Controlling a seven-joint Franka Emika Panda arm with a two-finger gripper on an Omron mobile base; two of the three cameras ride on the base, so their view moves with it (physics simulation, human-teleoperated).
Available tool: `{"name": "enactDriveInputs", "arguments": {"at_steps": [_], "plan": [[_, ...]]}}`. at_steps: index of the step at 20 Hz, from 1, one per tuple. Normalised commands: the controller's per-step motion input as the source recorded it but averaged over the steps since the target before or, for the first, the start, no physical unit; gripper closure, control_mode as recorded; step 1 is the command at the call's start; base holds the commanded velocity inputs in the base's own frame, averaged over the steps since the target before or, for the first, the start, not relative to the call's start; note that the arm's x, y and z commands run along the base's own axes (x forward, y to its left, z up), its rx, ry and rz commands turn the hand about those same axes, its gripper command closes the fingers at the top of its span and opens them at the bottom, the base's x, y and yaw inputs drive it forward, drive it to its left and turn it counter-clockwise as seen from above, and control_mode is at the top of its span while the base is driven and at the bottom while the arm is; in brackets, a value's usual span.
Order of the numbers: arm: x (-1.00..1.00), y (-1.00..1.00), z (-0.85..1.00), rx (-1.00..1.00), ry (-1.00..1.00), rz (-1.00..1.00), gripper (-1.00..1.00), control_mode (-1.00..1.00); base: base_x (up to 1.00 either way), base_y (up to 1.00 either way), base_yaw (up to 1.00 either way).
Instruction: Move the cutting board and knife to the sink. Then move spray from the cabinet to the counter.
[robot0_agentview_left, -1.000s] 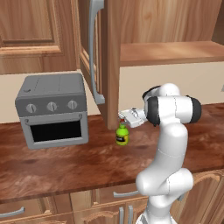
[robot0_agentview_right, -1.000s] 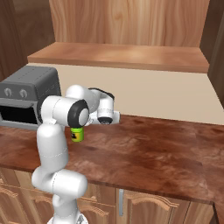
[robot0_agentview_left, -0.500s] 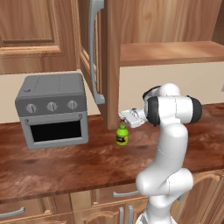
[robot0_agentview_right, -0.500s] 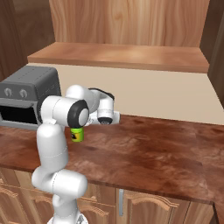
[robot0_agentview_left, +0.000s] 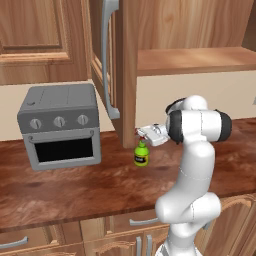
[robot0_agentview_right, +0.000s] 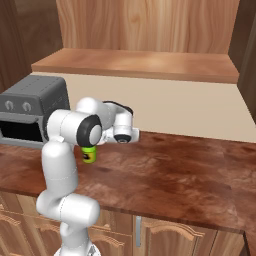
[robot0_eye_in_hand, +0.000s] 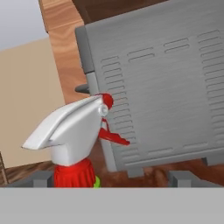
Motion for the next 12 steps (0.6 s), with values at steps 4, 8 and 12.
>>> {"name": "enactDriveInputs", "arguments": {"at_steps": [4, 8, 12], "plan": [[0.0, -0.22, 0.0, 0.0, 0.0, 0.0, -1.0, -1.0, 0.0, 0.0, 0.0], [0.0, -0.13, -0.02, 0.0, 0.0, 0.0, -1.0, -1.0, 0.0, 0.0, 0.0], [0.0, -0.2, 0.0, 0.0, 0.0, 0.0, -1.0, -1.0, 0.0, 0.0, 0.0]]}}
